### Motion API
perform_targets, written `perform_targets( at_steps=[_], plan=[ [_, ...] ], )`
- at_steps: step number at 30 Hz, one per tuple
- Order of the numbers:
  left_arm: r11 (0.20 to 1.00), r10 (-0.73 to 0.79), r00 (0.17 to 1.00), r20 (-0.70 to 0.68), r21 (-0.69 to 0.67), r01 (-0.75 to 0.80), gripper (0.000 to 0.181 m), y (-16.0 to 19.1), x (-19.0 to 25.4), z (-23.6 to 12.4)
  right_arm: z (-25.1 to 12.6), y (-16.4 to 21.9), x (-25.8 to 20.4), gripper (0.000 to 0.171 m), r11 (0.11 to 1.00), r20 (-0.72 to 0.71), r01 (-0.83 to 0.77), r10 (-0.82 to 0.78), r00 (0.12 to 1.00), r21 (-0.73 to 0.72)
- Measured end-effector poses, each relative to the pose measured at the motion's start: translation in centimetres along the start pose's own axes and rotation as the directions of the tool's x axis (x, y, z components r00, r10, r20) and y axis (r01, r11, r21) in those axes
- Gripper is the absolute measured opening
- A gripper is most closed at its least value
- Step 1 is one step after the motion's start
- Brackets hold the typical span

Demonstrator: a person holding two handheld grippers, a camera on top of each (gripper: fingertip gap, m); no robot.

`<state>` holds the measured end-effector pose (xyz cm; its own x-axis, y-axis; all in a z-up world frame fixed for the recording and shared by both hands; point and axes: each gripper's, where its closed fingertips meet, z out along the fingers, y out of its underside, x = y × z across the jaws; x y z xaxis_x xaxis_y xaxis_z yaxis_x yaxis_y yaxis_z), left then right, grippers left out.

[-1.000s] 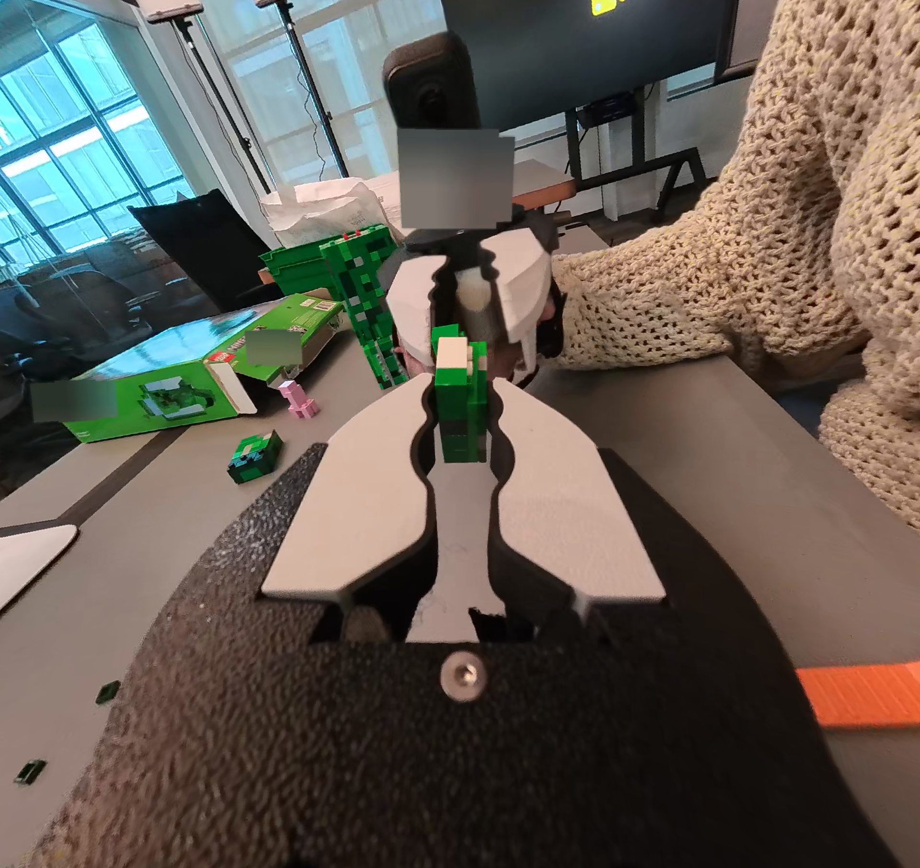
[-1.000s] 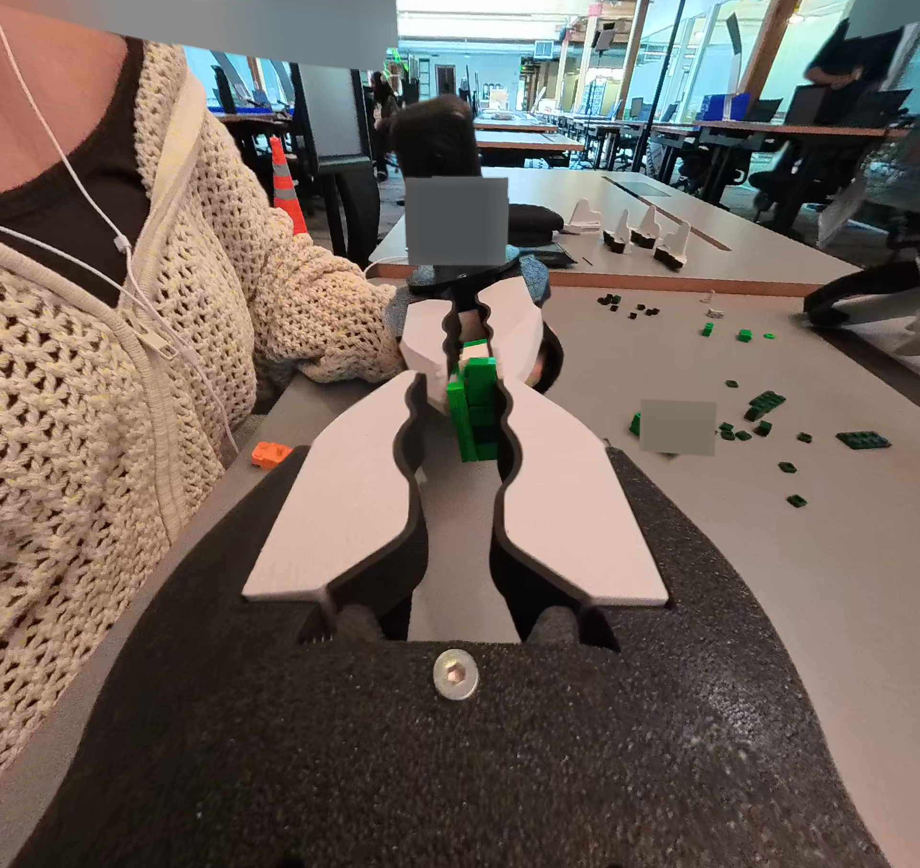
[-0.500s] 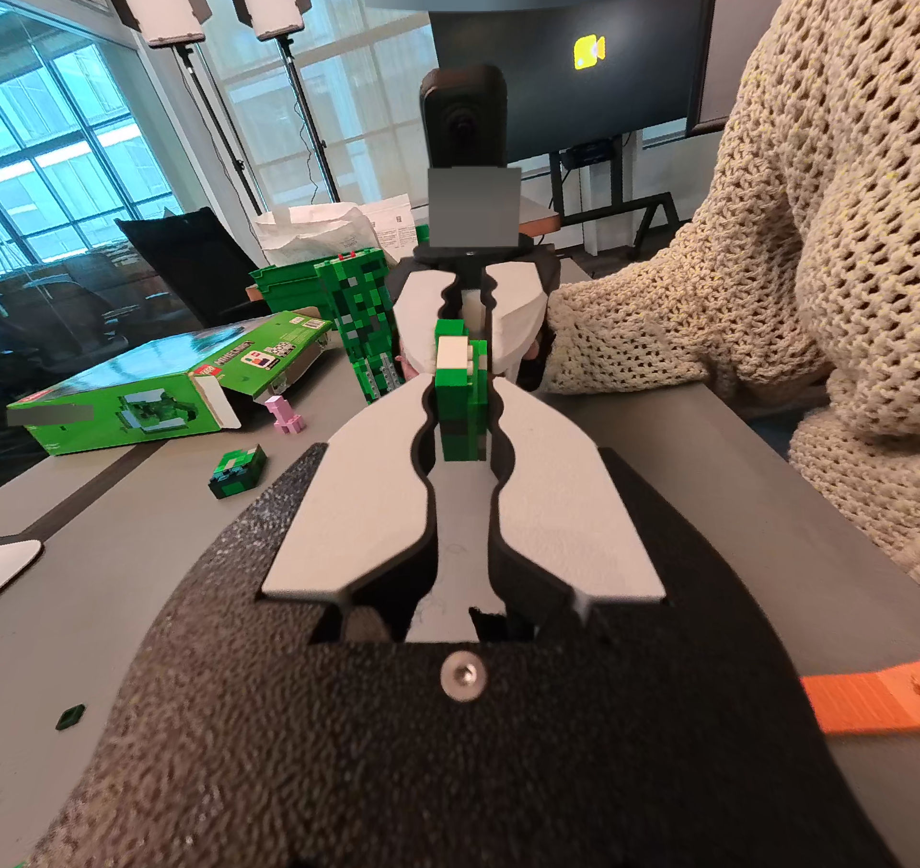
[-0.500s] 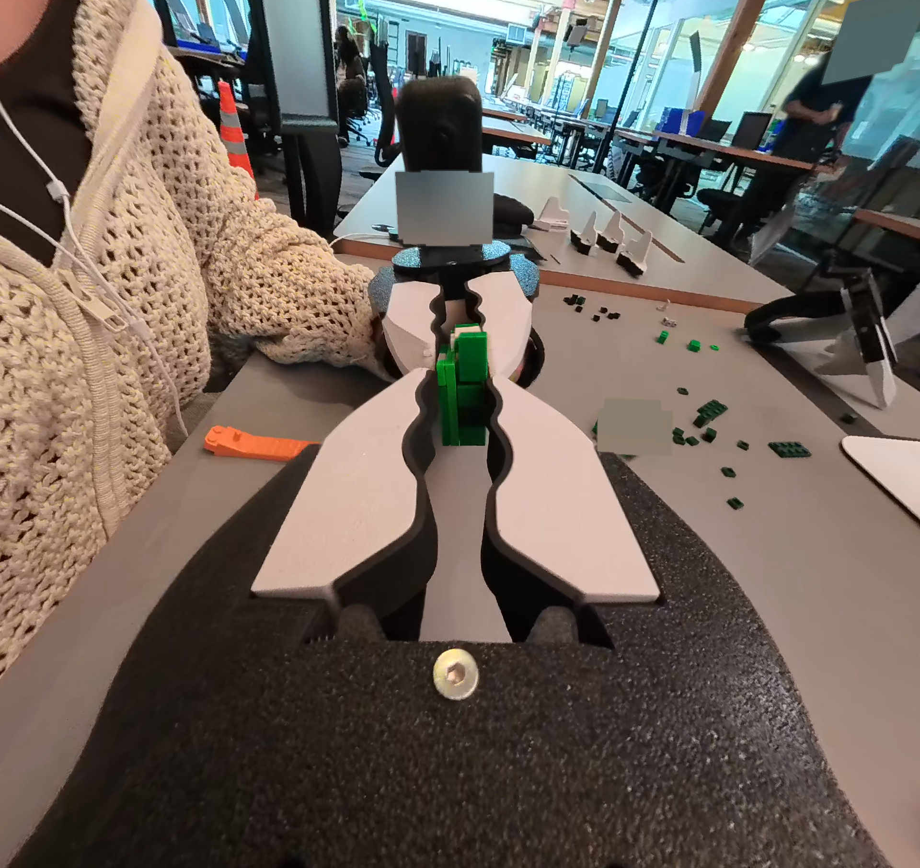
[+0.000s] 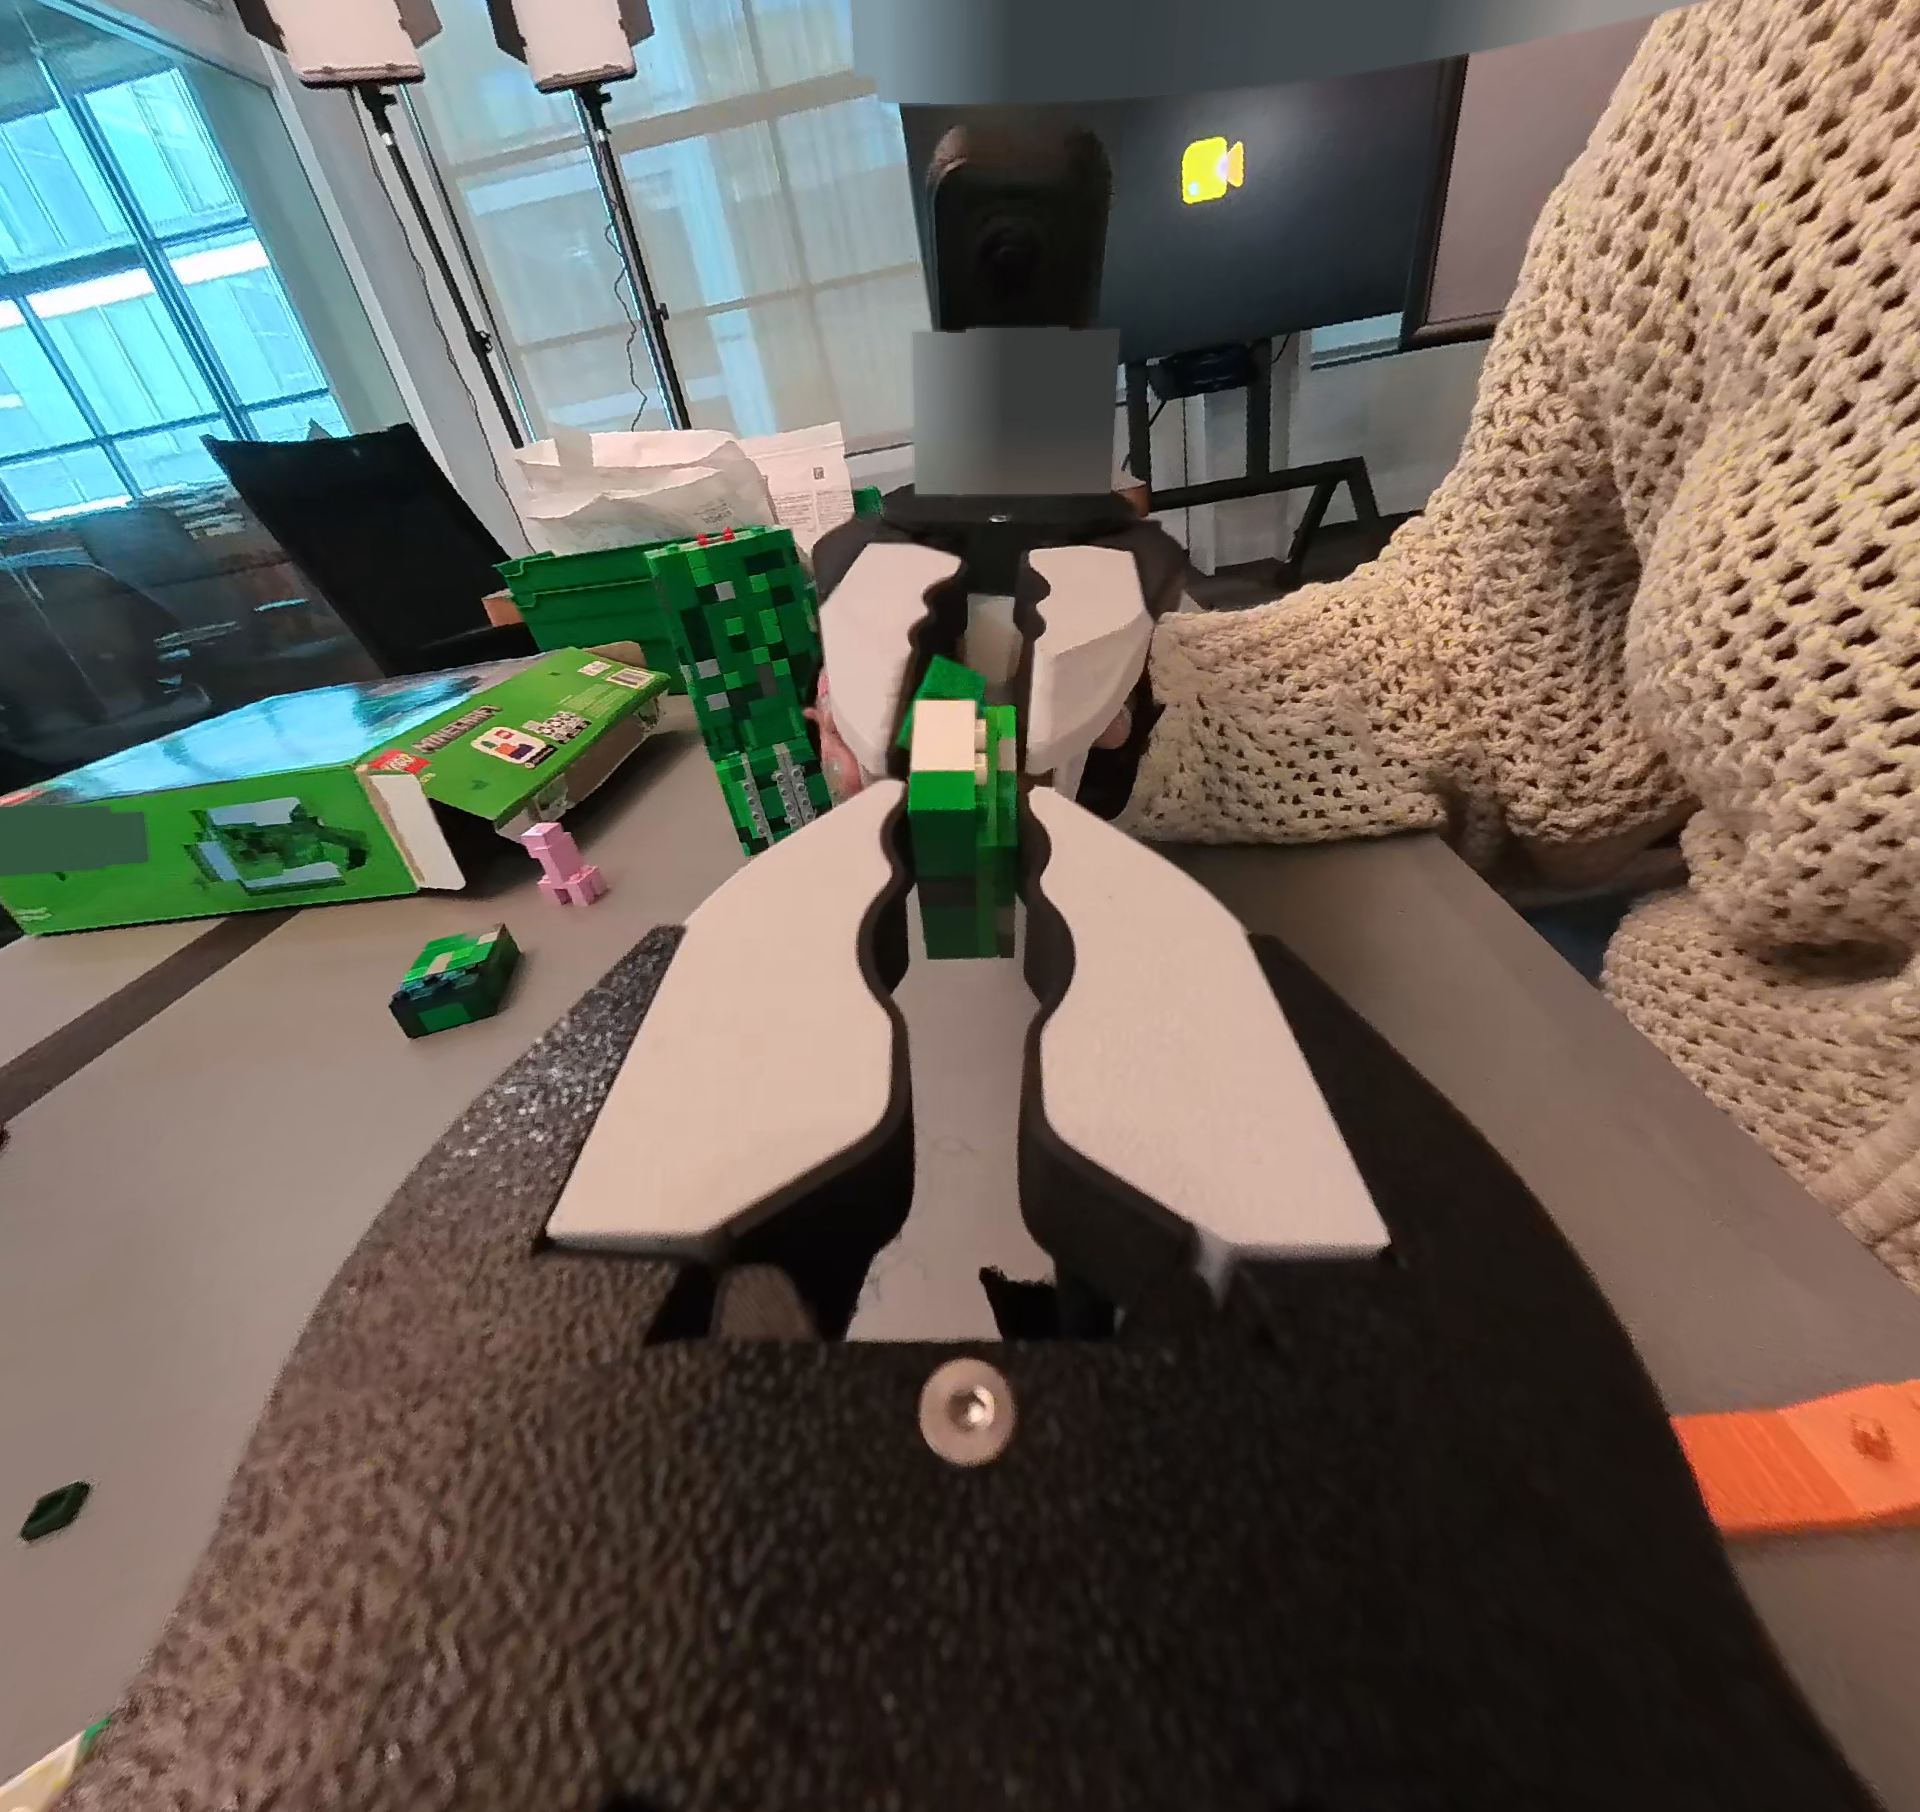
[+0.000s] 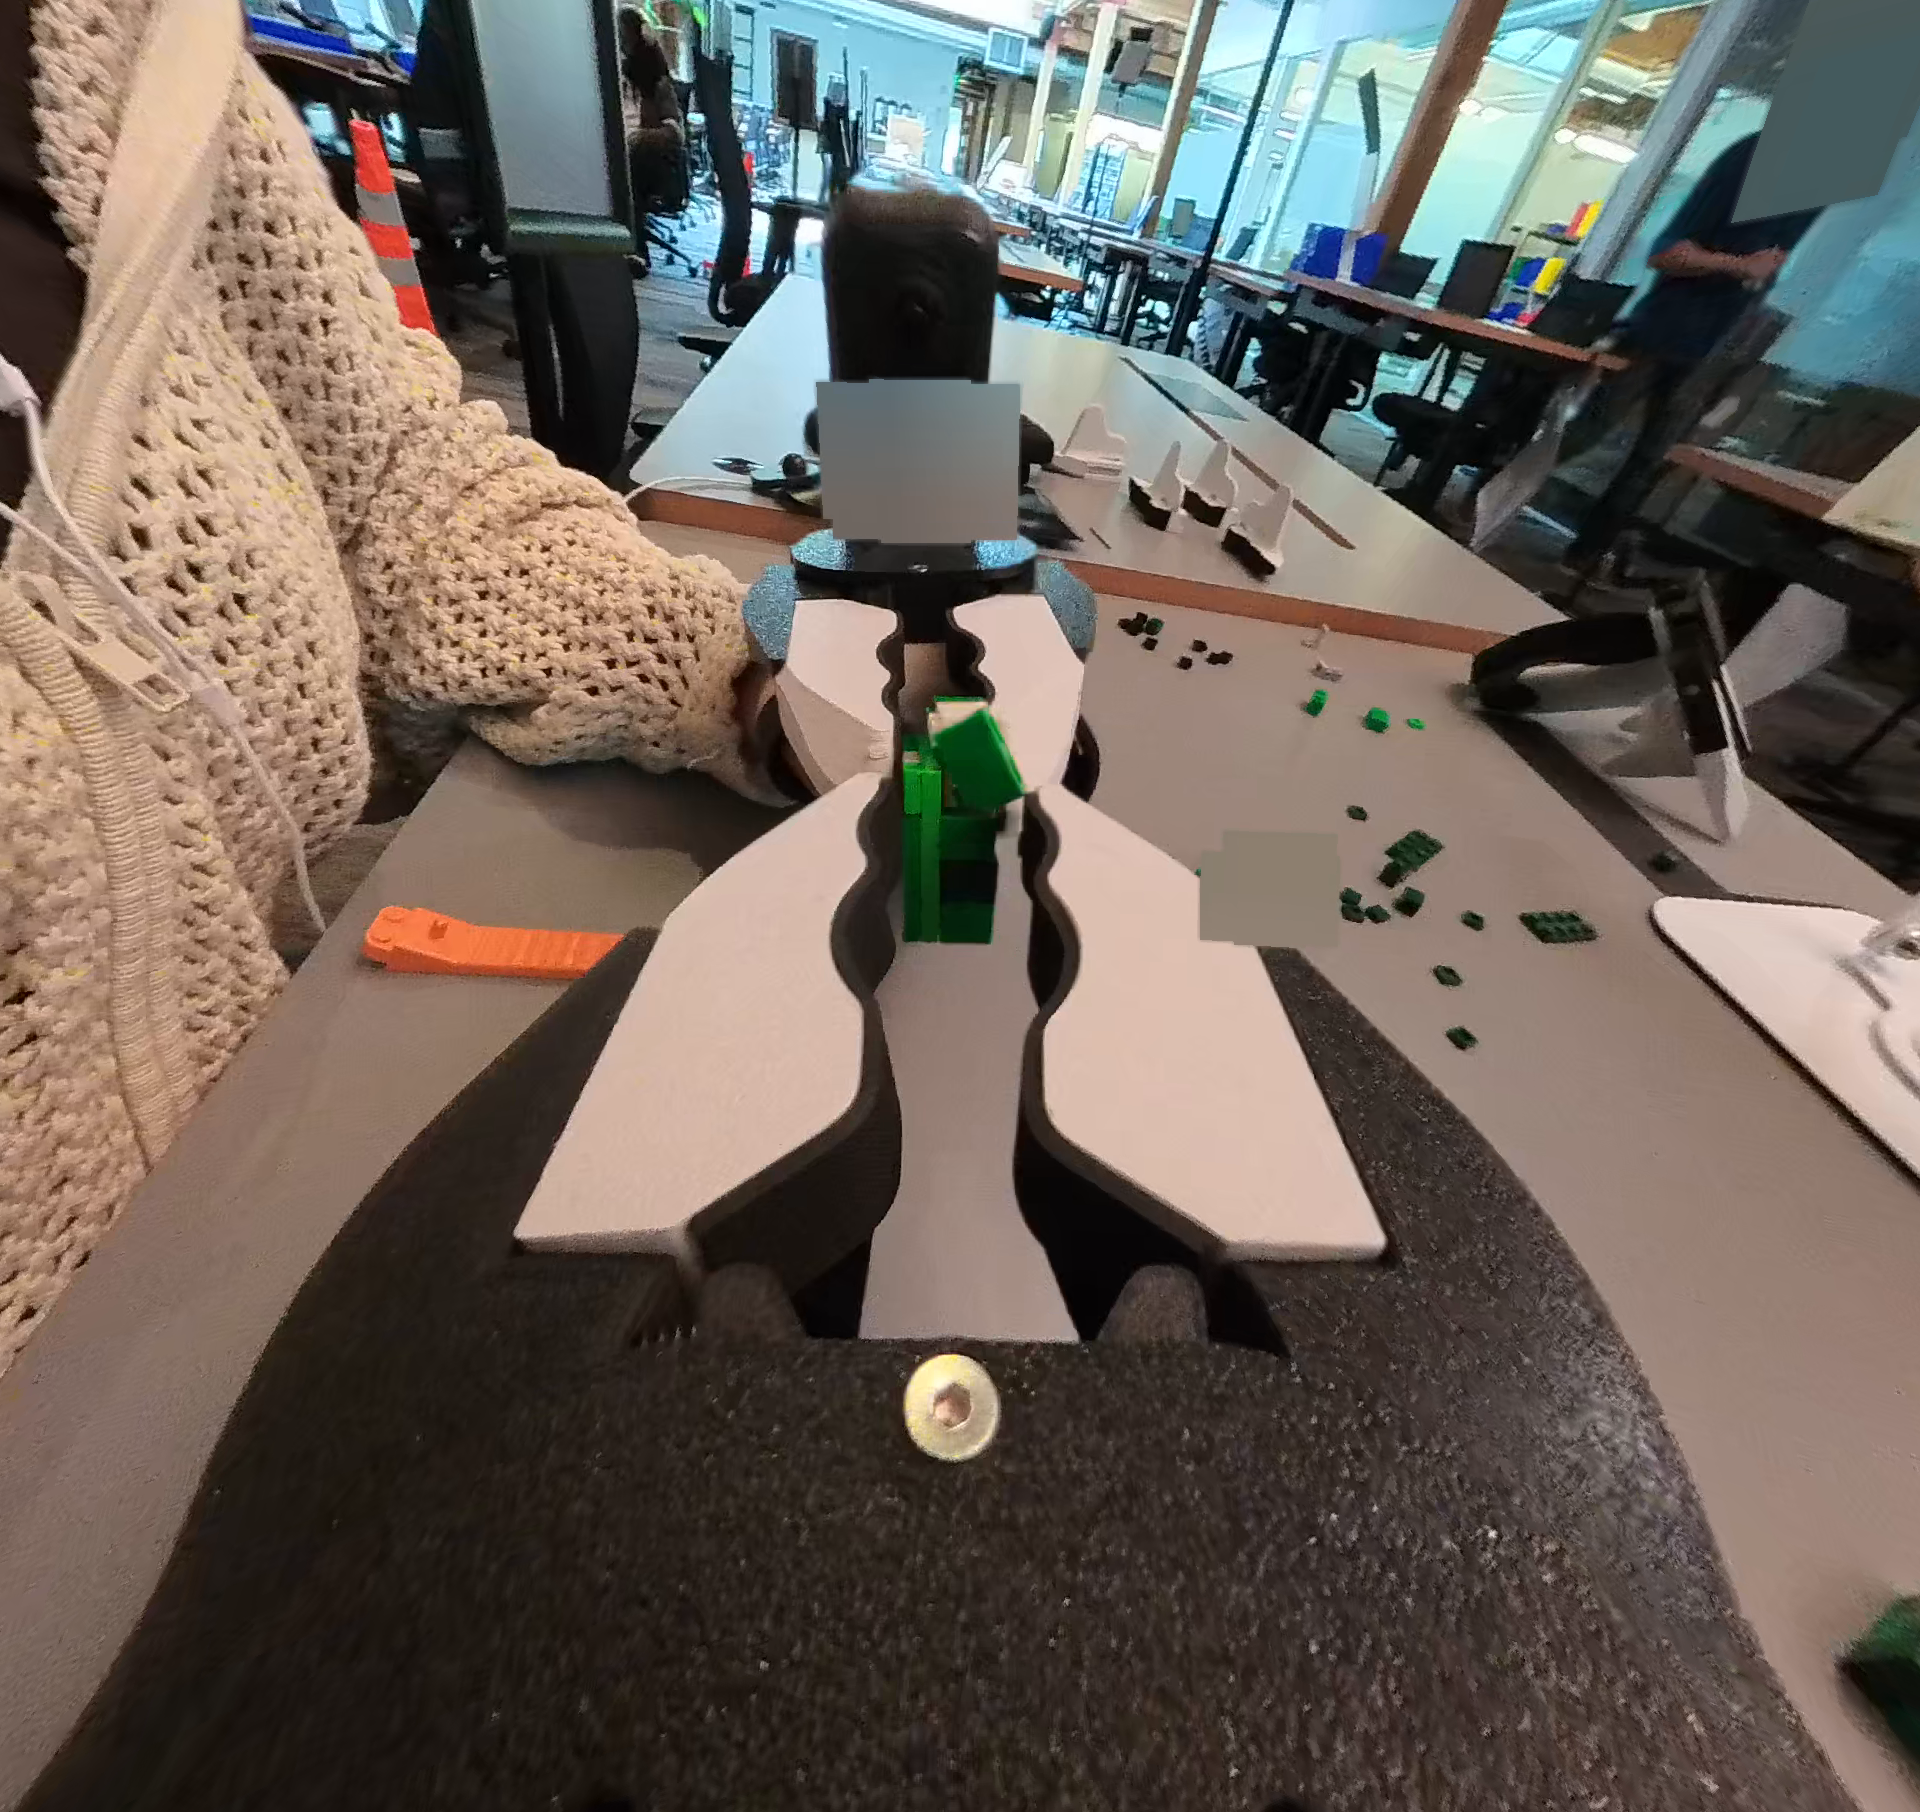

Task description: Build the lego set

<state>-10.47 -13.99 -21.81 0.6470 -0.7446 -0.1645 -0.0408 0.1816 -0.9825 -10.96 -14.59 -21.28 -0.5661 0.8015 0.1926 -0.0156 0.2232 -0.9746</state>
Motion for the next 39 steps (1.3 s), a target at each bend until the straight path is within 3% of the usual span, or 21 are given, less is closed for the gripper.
perform_targets(
  at_steps=[11,21,39],
  plan=[
    [1.0,-0.017,1.0,-0.003,-0.023,0.017,0.017,0.5,-0.2,0.0,-0.1,0.1,-0.1,0.015,1.0,0.026,-0.03,0.03,0.999,0.004],
    [0.997,-0.061,0.998,-0.001,-0.052,0.061,0.017,1.2,-0.4,-0.1,0.1,1.1,0.5,0.023,0.994,0.019,-0.1,0.101,0.995,-0.043],
    [0.997,-0.058,0.998,-0.011,-0.057,0.057,0.017,1.3,-0.3,-0.3,0.2,1.0,0.2,0.017,0.997,0.032,-0.061,0.063,0.998,-0.038]
  ],
)
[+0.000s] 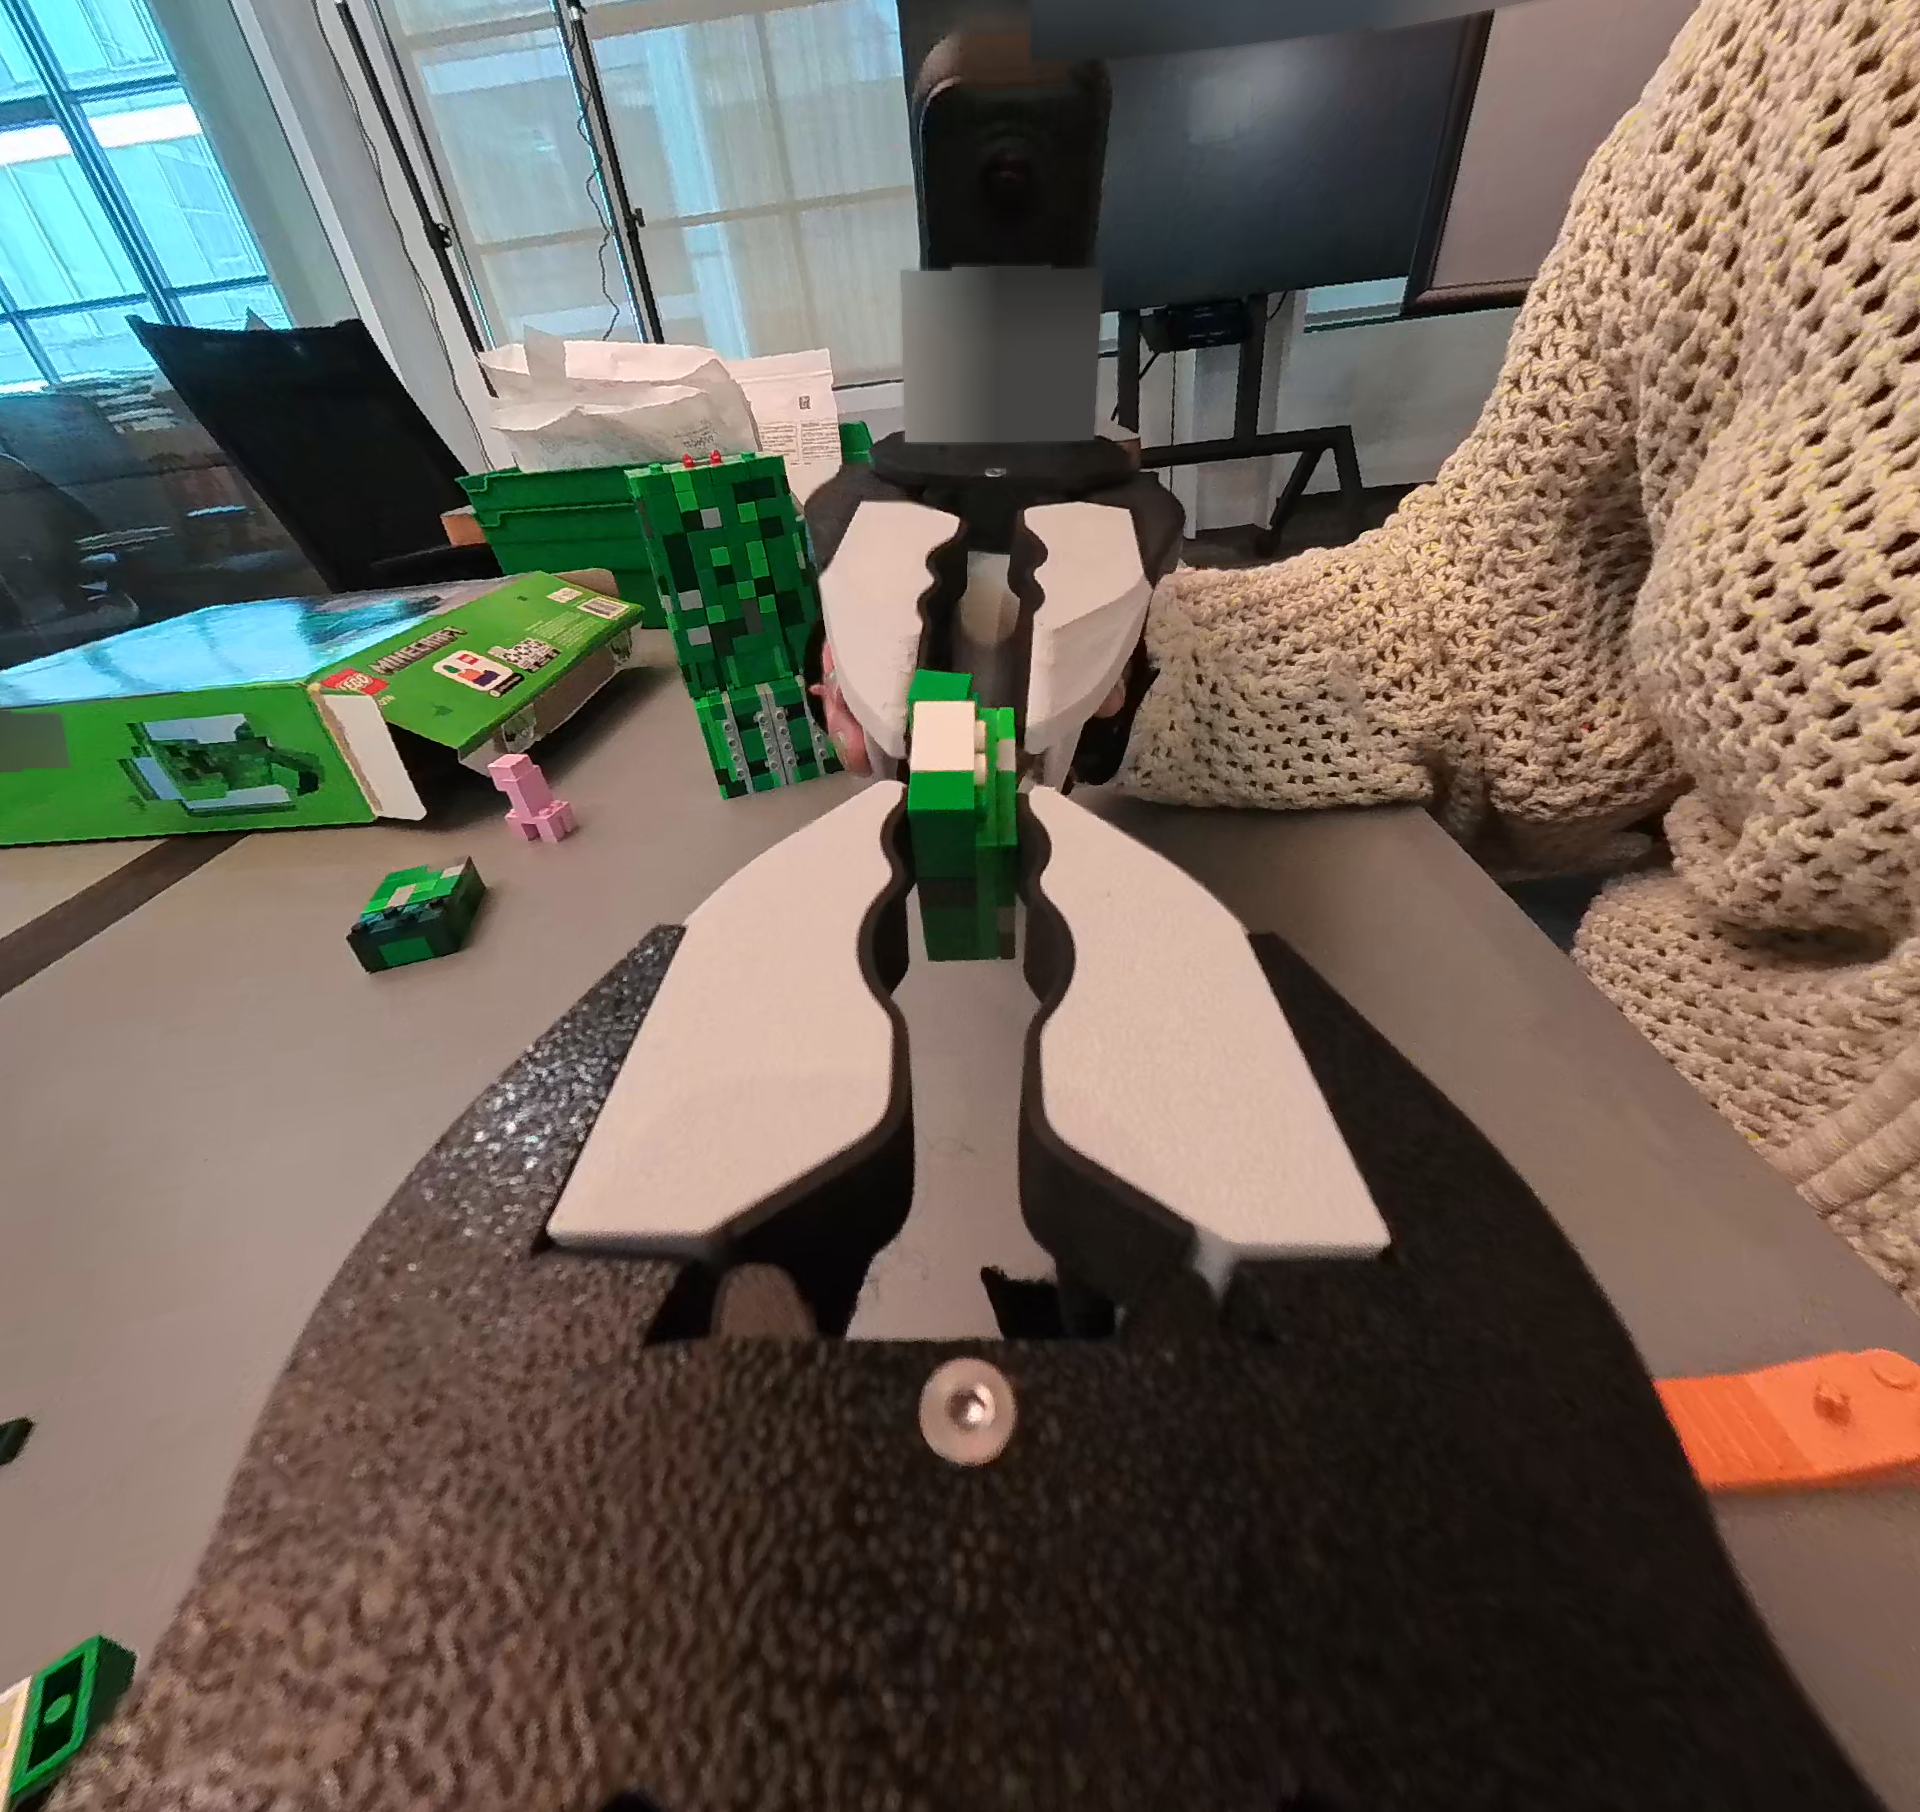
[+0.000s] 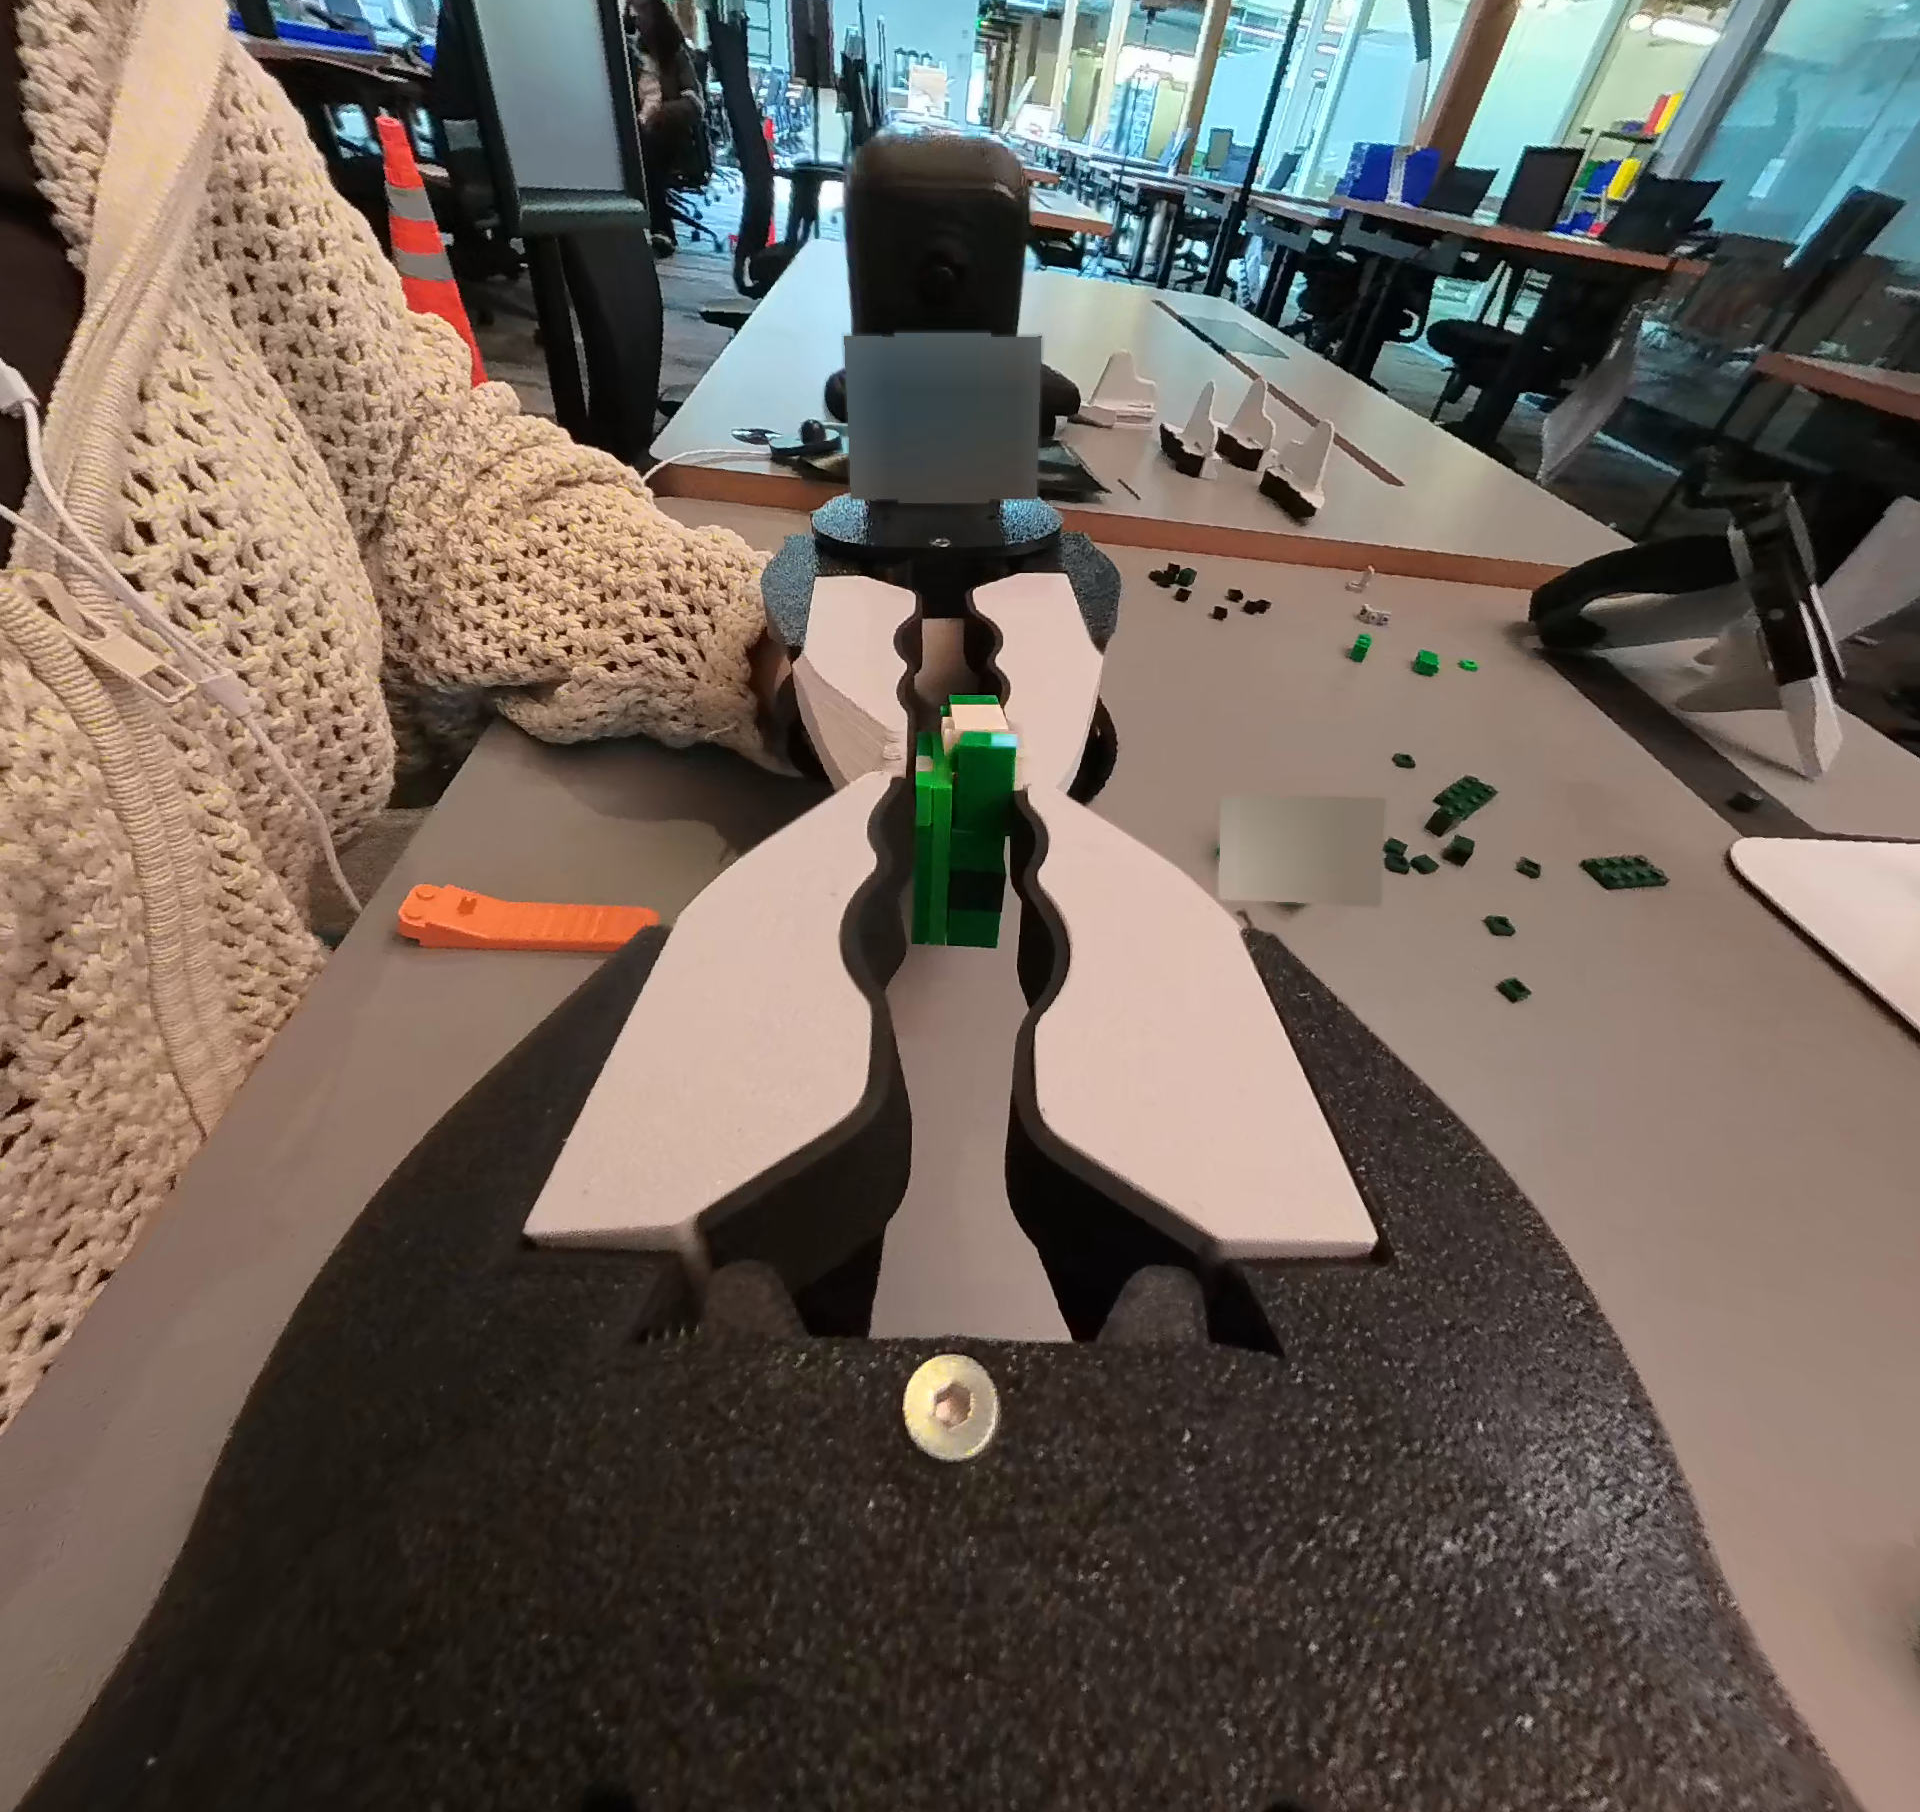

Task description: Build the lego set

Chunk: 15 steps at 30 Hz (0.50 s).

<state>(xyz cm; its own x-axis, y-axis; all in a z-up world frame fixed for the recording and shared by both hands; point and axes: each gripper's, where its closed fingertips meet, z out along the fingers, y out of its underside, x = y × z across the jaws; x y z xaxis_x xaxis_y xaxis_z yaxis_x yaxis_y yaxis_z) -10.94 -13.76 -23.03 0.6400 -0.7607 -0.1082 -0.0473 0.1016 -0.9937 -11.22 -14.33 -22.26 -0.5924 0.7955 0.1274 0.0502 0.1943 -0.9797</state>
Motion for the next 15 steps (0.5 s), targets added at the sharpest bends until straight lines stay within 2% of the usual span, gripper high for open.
perform_targets(
  at_steps=[11,15],
  plan=[
    [1.0,0.017,1.0,-0.022,-0.009,-0.017,0.017,0.44,0.35,-0.2,0.15,0.69,-0.3,0.017,0.999,0.046,-0.03,0.031,0.998,-0.024],
    [1.0,0.014,1.0,-0.013,0.008,-0.014,0.017,0.36,0.16,-0.35,0.31,0.47,-0.11,0.017,1.0,0.017,-0.007,0.007,1.0,0.007]
  ],
)
